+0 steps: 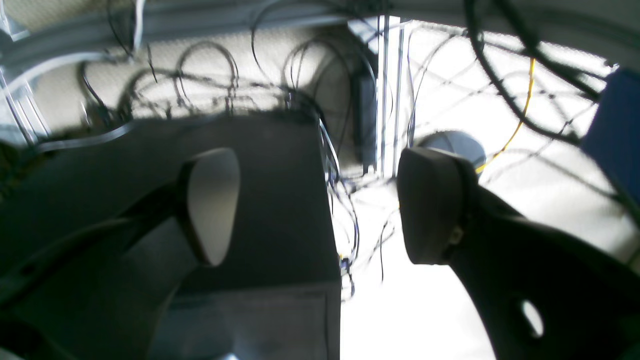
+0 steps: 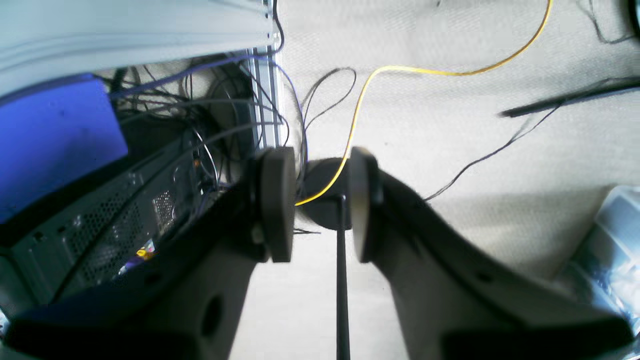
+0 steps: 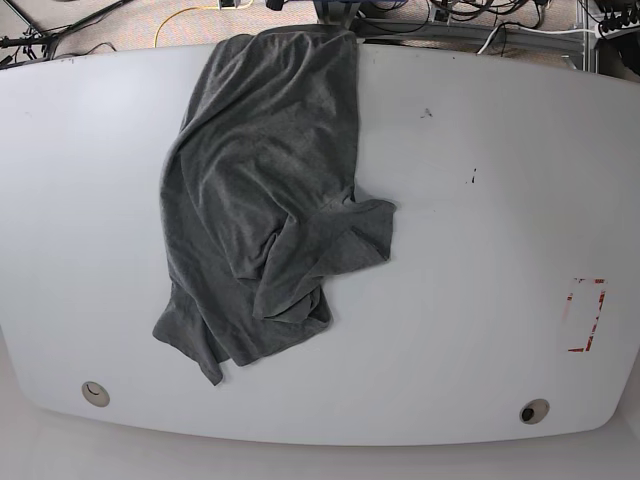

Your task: Fold the T-shirt properly

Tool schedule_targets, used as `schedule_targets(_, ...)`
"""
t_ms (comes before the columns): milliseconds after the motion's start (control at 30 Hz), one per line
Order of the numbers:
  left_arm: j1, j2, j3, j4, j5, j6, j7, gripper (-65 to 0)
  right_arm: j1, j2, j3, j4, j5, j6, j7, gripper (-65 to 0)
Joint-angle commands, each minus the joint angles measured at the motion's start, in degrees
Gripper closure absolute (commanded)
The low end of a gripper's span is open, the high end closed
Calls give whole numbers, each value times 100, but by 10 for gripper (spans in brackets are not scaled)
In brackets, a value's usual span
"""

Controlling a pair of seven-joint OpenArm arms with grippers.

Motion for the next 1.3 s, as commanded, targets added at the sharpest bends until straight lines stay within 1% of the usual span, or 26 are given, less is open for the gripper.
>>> schedule_targets(0,154,-27,-6,211,30,8,-46,-458,-233,-4,-14,195,19,7,-3,-172)
schedule_targets(100,239,-32,2,357,35,7,-58,-458,-327,-14,-11,340,18,5,-5,-172)
schedule_targets(300,392,-30,12,515,27,-98,-7,-460,-557,-27,30,595,-1,18,20,-173)
schedule_targets(433,523,-28,5,710,33,-241,10,-459,-719,-44,57,754,-5,30,27,-173)
schedule_targets(500,815,-35,-20,1078,12,-577,-5,-459,-906,-63,119,1011,-16,16,134,-173)
schedule_targets(633,1082,-43,-38,1473,27,-868,-7,-459,-1138,-99,195,1273,-14,17,199,-172)
schedule_targets(767,1336,-69,-38,1842,35,-1040,-26,-461,-1331,-125,281,1498,-19,14,293,-171)
schedule_targets(833,1589,-113,-34,2311,26,-1200,-13,-462,-1519,-153,512,1762,-35,14,411,-172)
schedule_targets(1100,1950,-173,-63,2894,19,-1176,-34,-465,-1890,-220,683,2379,-36,21,437,-173)
schedule_targets(1167,2061,-174,-165,3250,11,-989,23,-469,-2058,-285,688,2816,-1,38,194,-174)
schedule_targets(1267,2134,-170,-207,3450,16,-868,71,-470,-2196,-321,675,3114,9,48,34,-175)
